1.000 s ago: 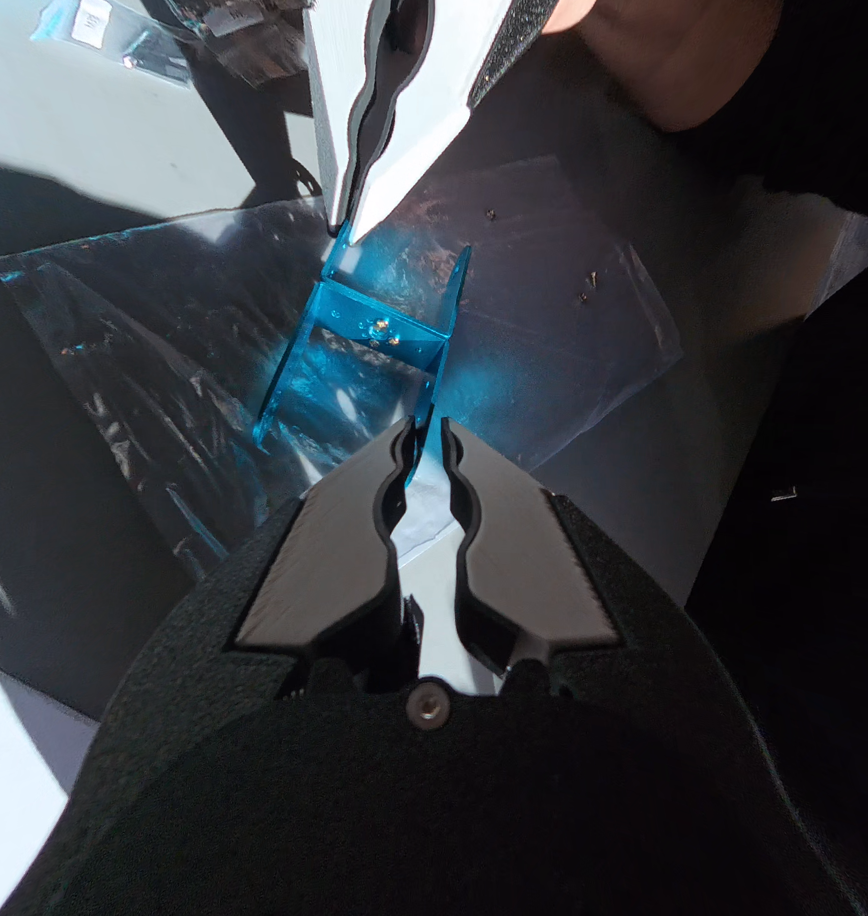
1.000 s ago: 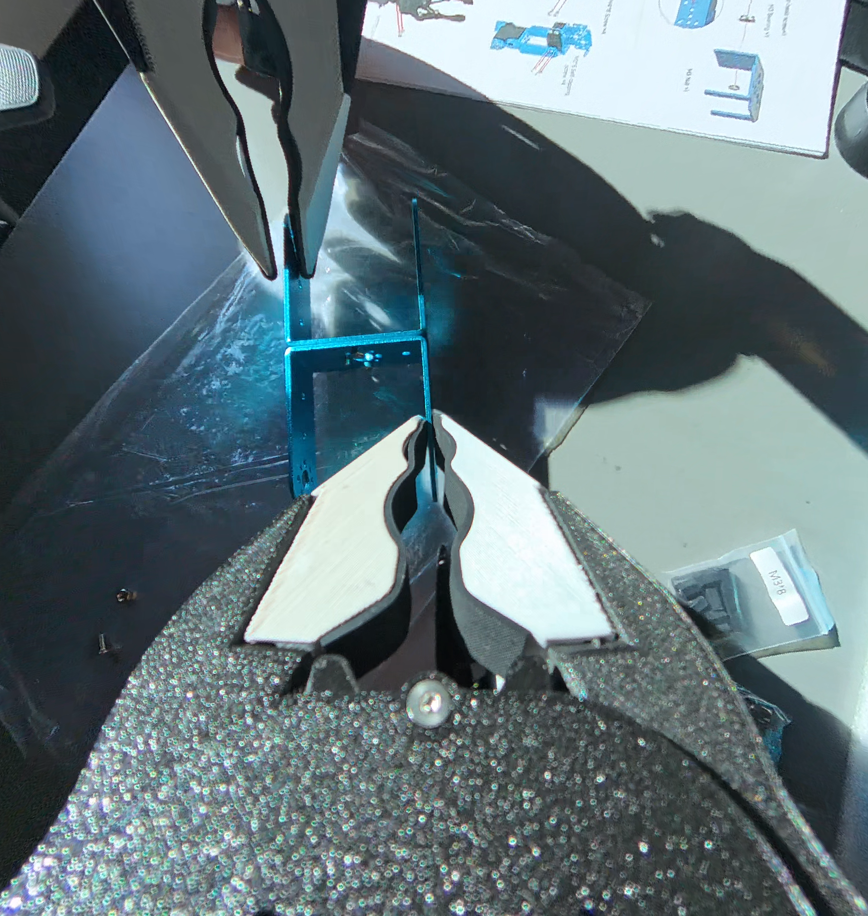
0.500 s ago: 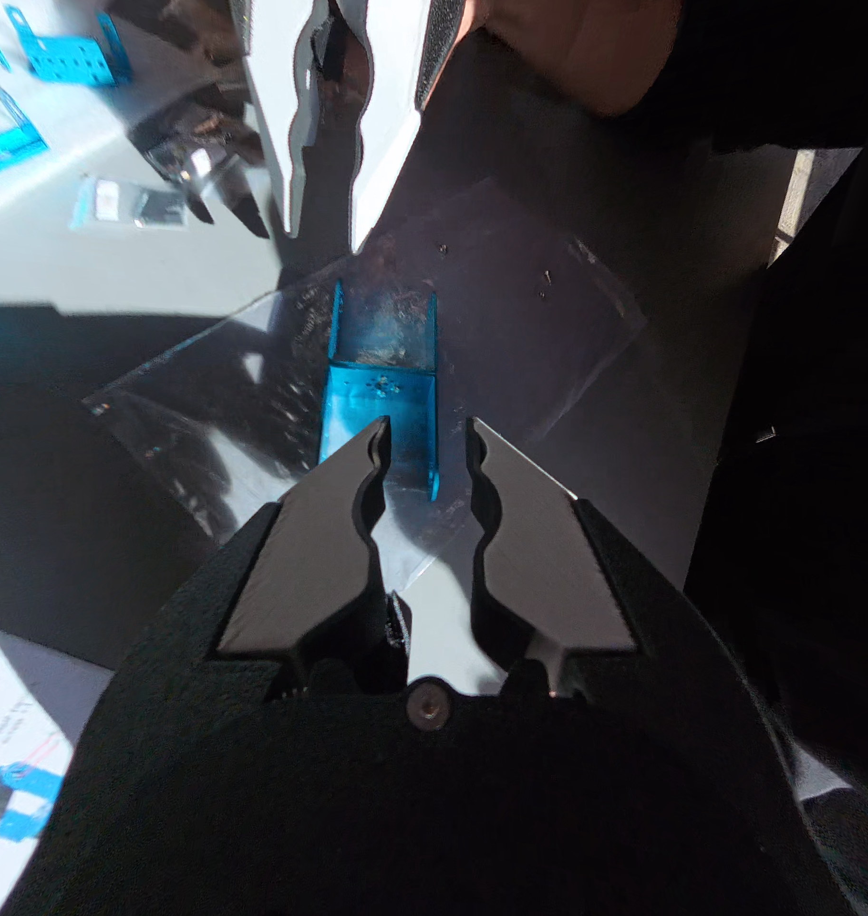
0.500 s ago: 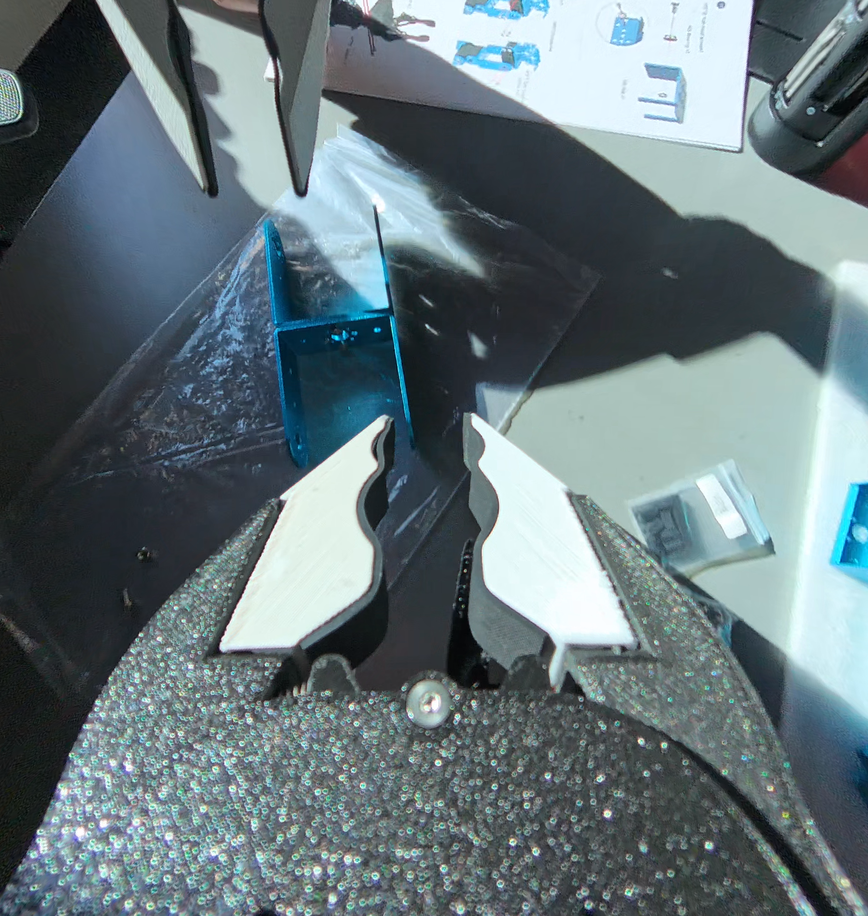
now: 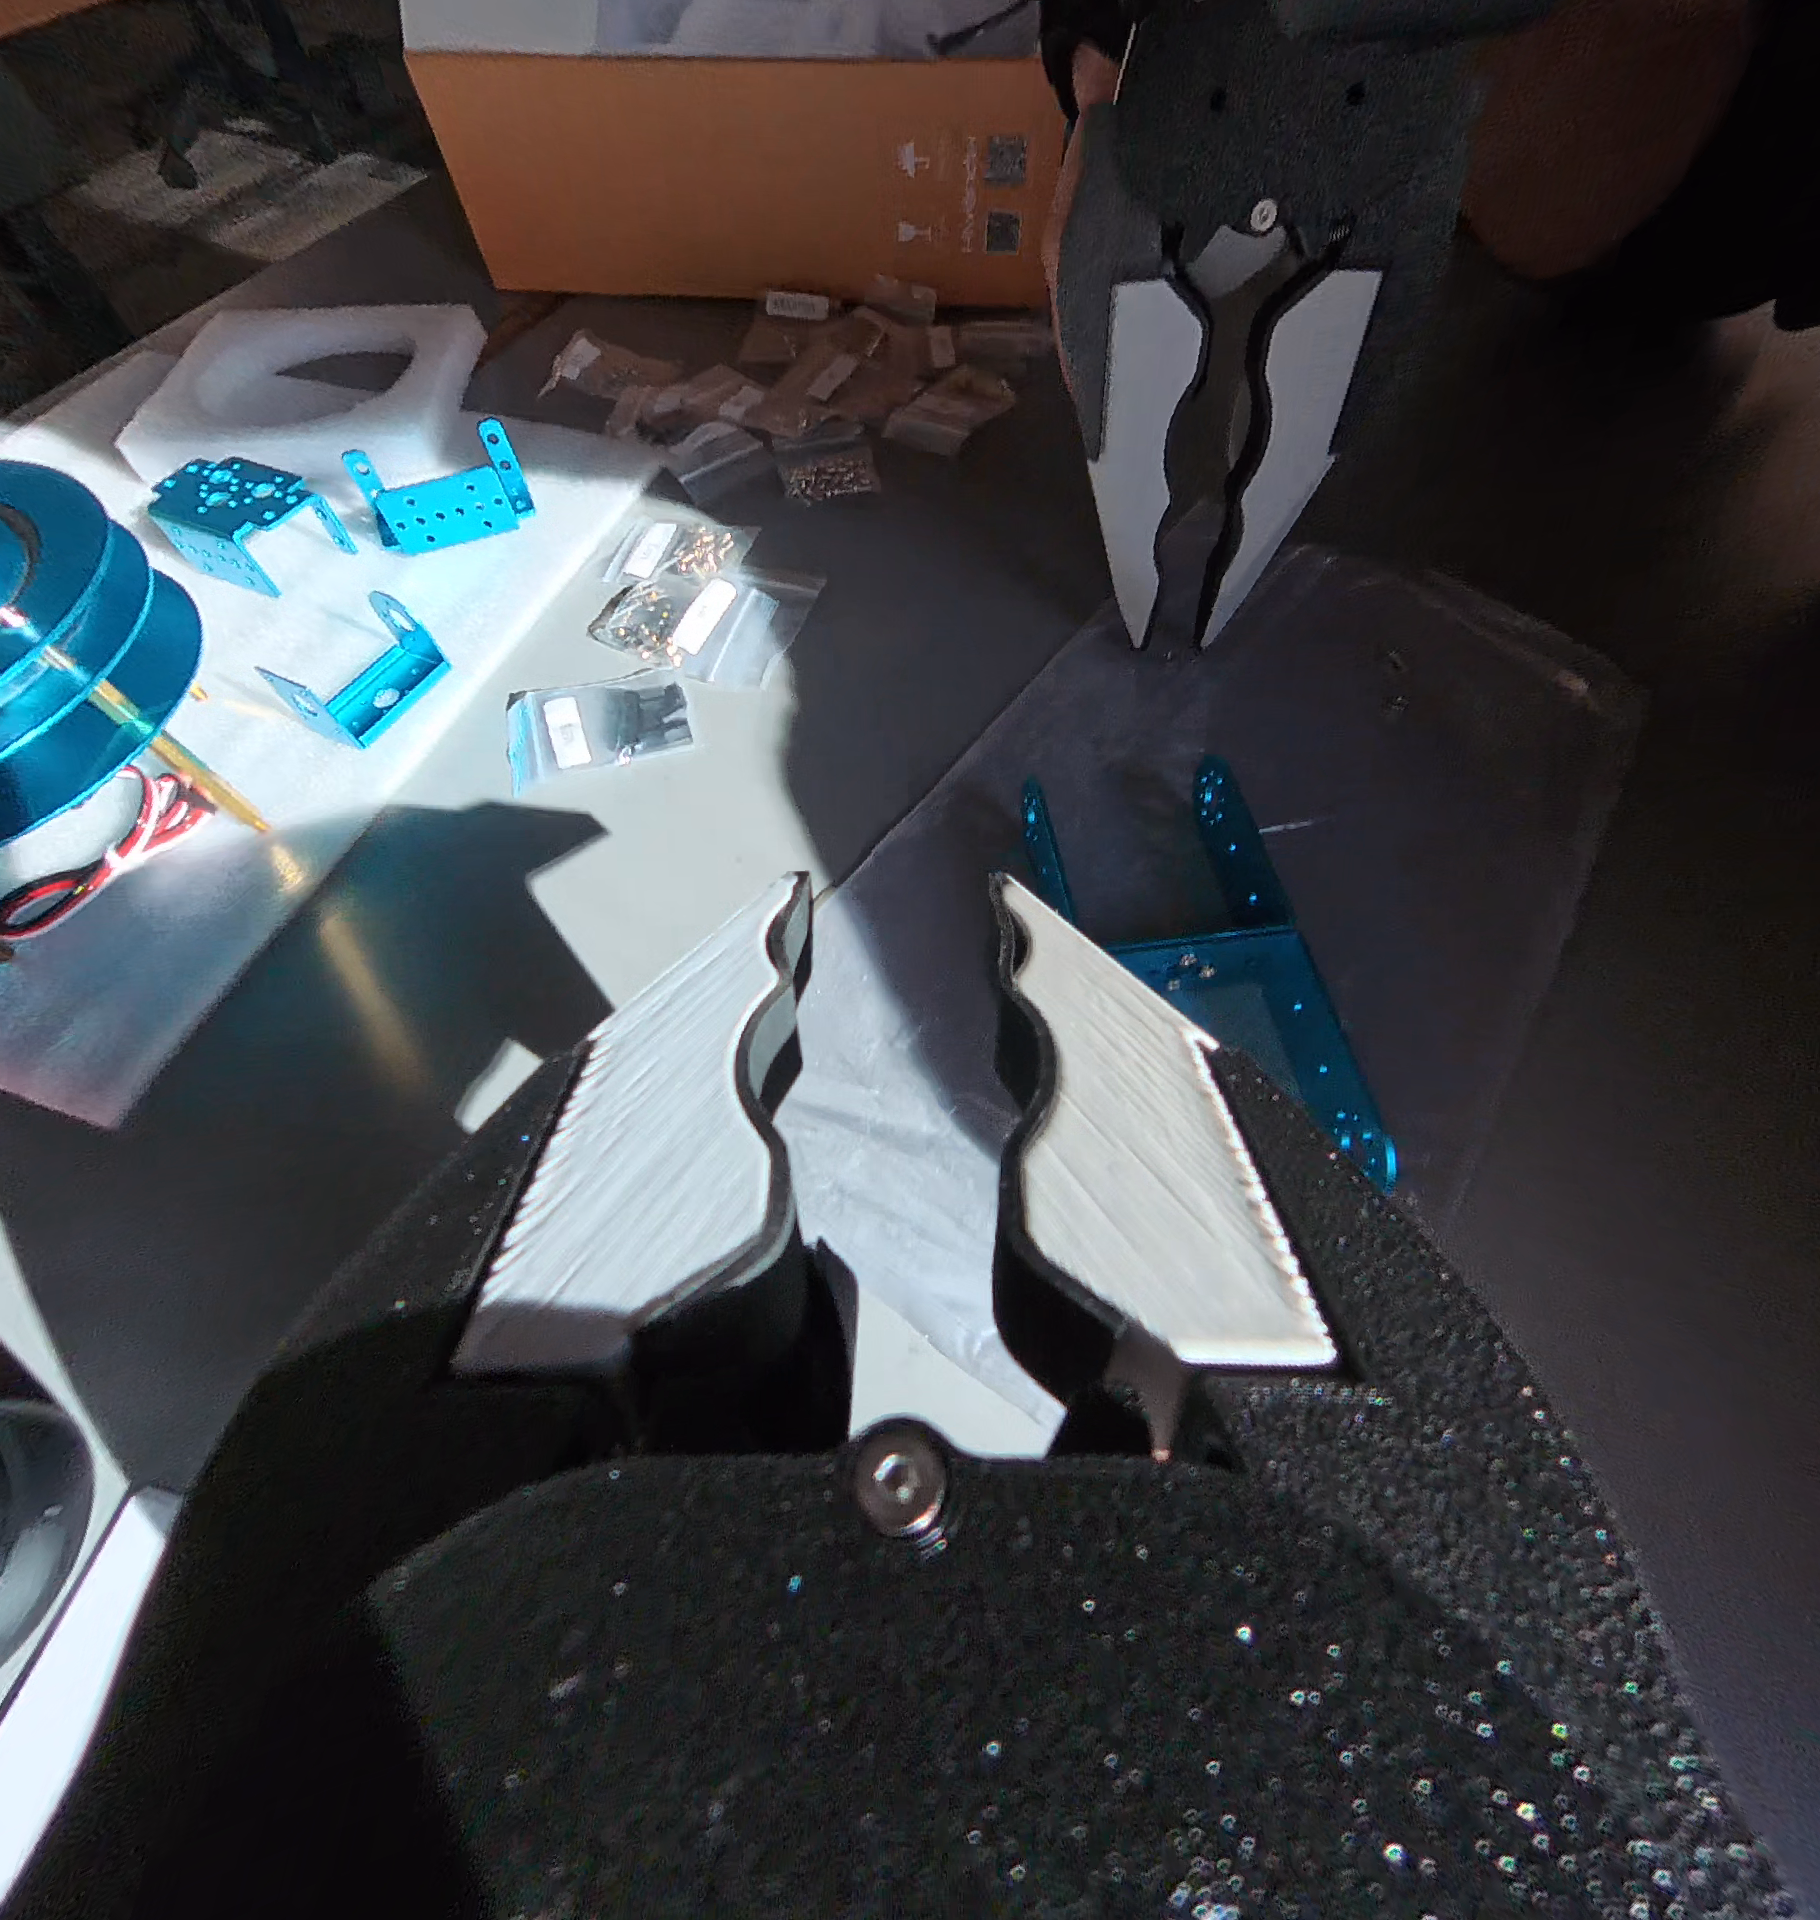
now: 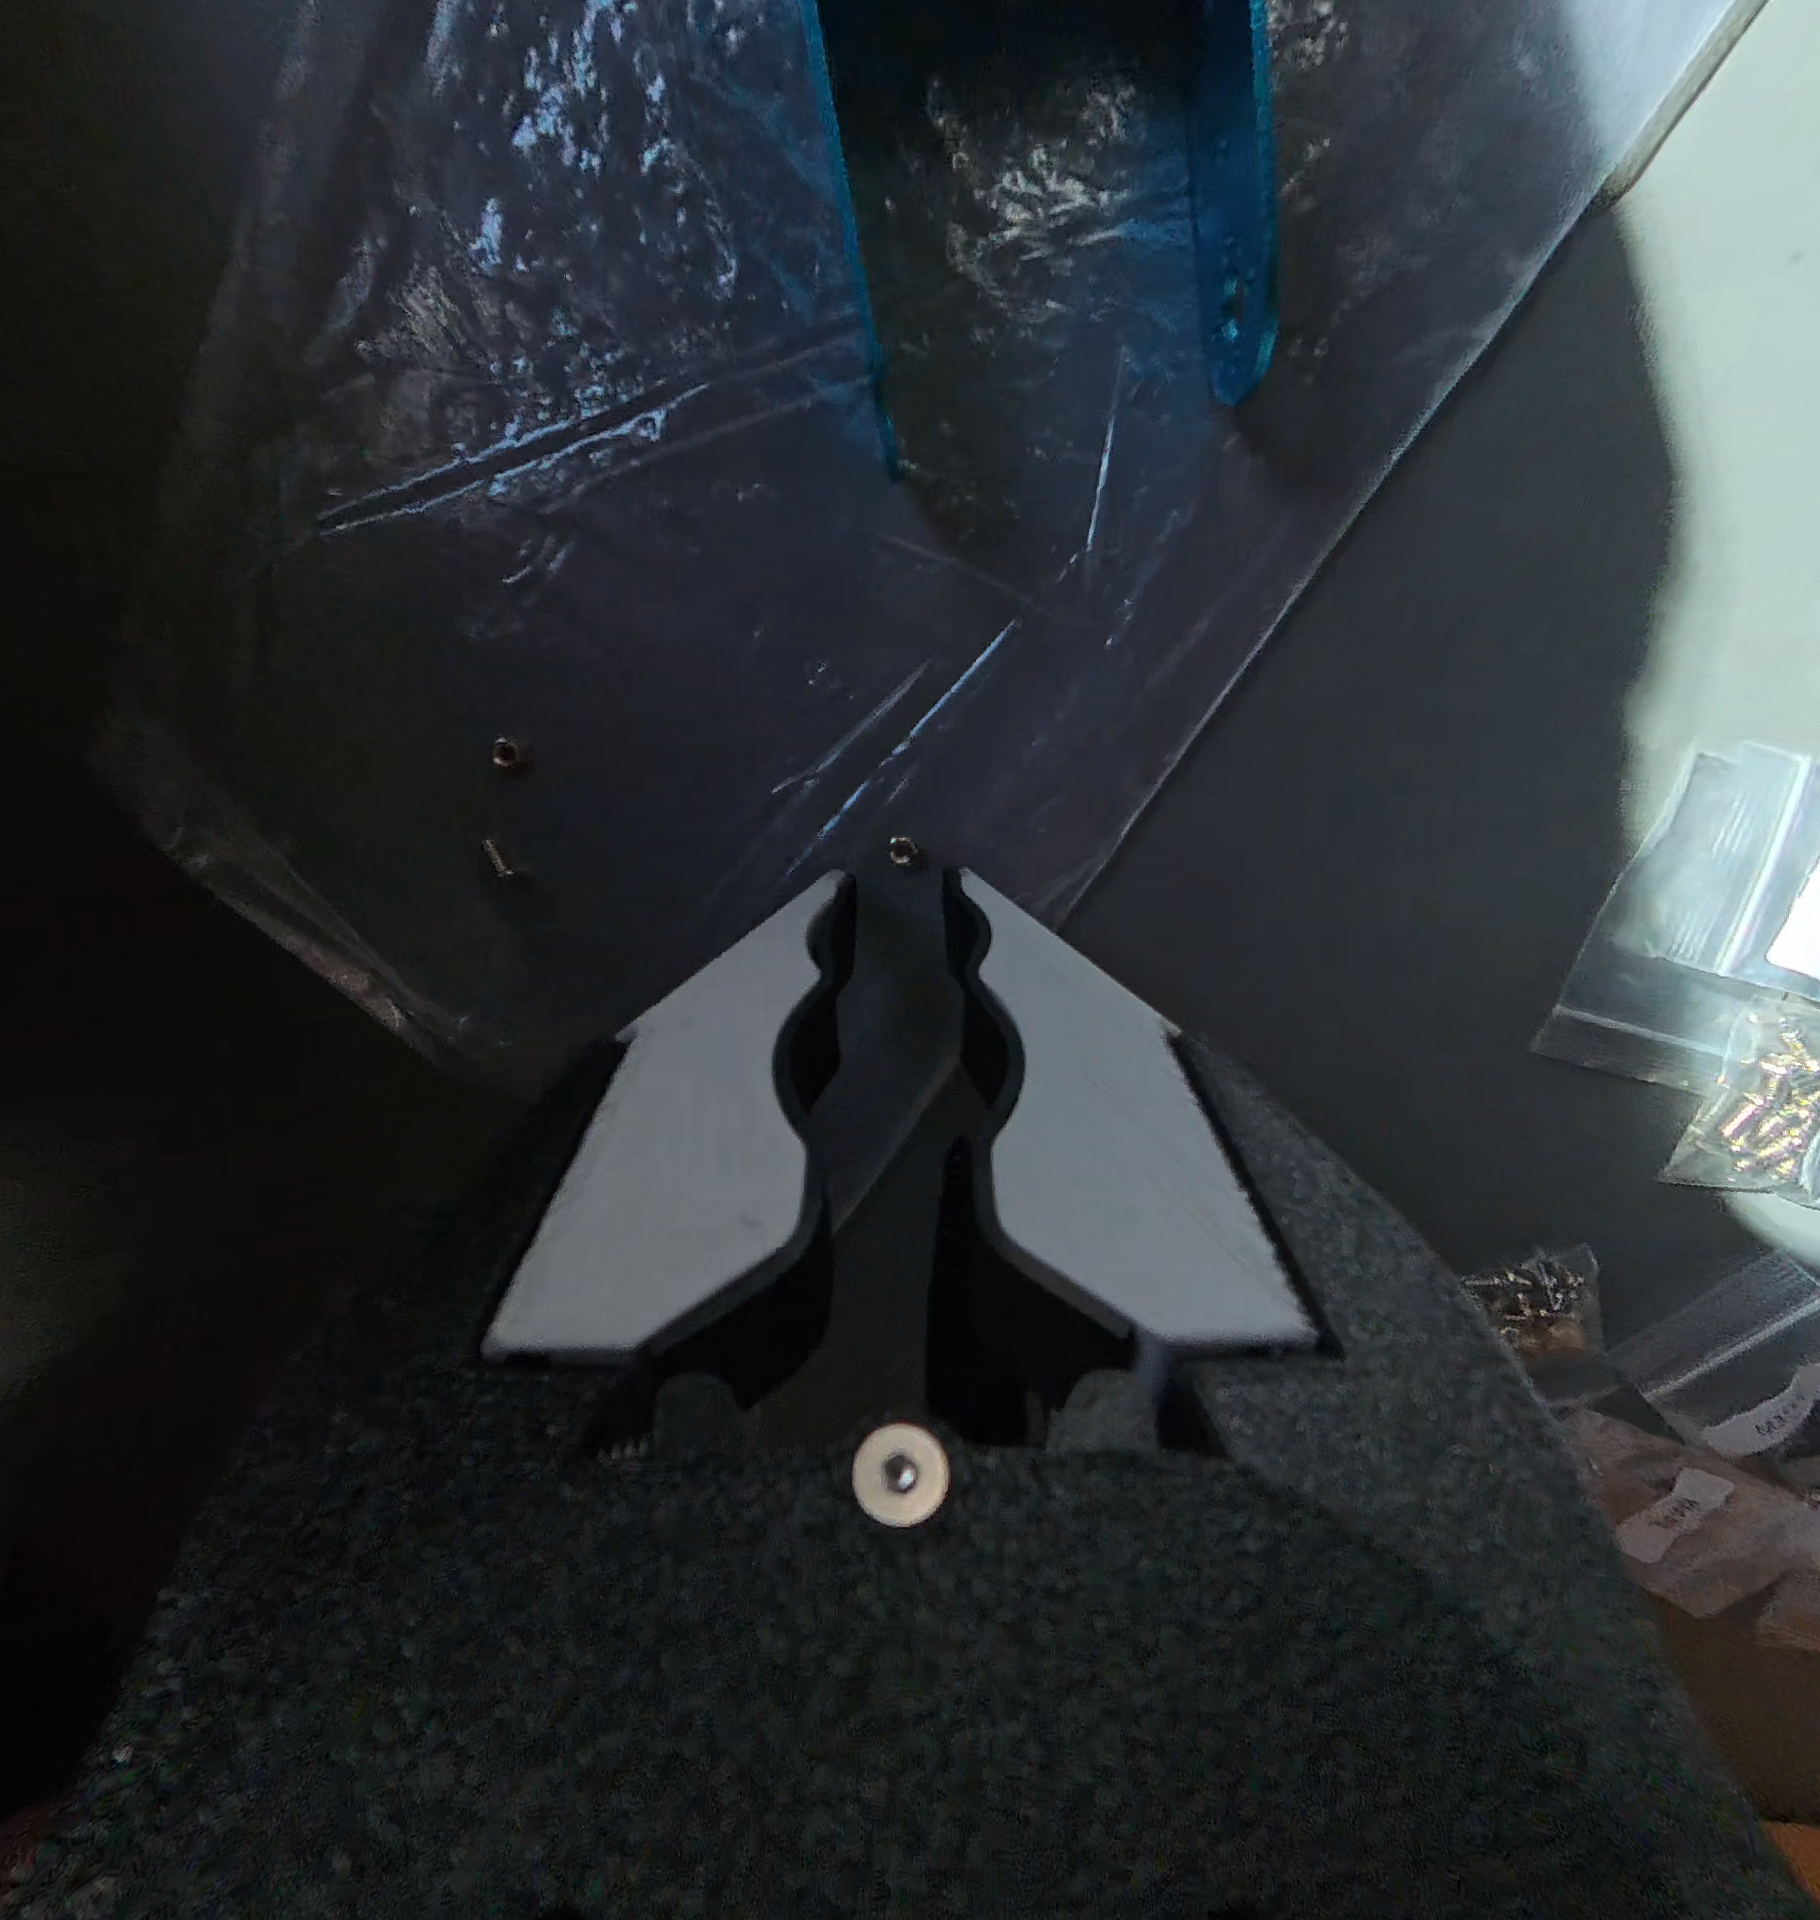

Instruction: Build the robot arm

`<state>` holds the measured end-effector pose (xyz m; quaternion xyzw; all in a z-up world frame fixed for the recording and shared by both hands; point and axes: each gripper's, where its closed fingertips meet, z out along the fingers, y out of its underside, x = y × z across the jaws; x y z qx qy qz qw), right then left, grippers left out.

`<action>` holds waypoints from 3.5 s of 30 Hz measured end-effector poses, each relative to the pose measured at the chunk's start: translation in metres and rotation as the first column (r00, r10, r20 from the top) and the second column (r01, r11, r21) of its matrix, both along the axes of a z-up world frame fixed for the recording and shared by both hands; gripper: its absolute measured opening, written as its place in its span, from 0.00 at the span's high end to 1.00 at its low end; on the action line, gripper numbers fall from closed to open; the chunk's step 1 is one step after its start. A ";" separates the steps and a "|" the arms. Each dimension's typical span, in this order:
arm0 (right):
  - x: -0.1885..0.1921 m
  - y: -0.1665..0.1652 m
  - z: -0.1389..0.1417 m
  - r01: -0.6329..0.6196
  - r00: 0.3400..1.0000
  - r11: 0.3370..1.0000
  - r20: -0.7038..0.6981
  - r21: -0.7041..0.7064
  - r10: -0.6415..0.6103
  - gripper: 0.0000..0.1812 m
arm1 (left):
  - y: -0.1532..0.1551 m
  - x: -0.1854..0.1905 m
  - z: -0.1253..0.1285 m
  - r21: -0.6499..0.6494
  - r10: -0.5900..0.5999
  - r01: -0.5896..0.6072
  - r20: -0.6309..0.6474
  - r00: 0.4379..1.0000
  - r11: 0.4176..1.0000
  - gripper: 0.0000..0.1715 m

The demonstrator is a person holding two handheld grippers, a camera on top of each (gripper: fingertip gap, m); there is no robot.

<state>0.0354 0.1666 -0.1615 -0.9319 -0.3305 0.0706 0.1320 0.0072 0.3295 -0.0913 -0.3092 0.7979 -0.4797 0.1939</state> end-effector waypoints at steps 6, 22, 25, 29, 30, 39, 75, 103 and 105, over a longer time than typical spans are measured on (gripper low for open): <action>-0.003 0.004 0.001 -0.014 1.000 0.999 -0.017 -0.032 0.014 0.93 | 0.014 0.003 -0.001 0.000 0.059 -0.059 0.076 0.995 0.998 0.82; -0.005 0.025 0.011 -0.084 0.991 0.973 -0.085 0.214 0.105 0.98 | -0.011 -0.025 -0.026 0.045 -0.114 0.115 -0.031 0.993 0.992 0.78; -0.008 0.048 0.026 -0.063 0.972 0.930 -0.189 0.363 0.140 0.98 | -0.020 -0.029 -0.036 0.085 -0.139 0.143 -0.054 0.989 0.986 0.75; -0.025 0.066 0.036 -0.054 0.914 0.902 -0.343 0.428 0.218 1.00 | -0.028 -0.029 -0.047 0.189 -0.154 0.157 -0.028 0.988 0.969 0.74; -0.027 0.068 0.031 -0.066 0.910 0.911 -0.349 0.406 0.222 1.00 | -0.031 -0.030 -0.049 0.207 -0.159 0.160 -0.024 0.987 0.965 0.73; -0.040 0.080 0.019 -0.155 0.947 0.911 -0.204 0.383 0.247 0.96 | -0.036 -0.038 -0.065 0.303 -0.190 0.200 -0.062 0.980 0.932 0.76; -0.072 0.087 0.001 -0.348 0.908 0.908 -0.156 0.233 0.388 0.99 | -0.030 -0.043 -0.051 0.337 -0.192 0.186 -0.018 0.981 0.923 0.77; -0.073 0.092 0.014 -0.259 0.911 0.934 -0.259 0.244 0.320 0.98 | -0.042 -0.038 -0.053 0.320 -0.190 0.177 0.008 0.982 0.931 0.75; -0.074 0.096 0.014 -0.242 0.913 0.935 -0.265 0.260 0.310 0.98 | -0.043 -0.038 -0.051 0.309 -0.192 0.179 0.012 0.981 0.934 0.75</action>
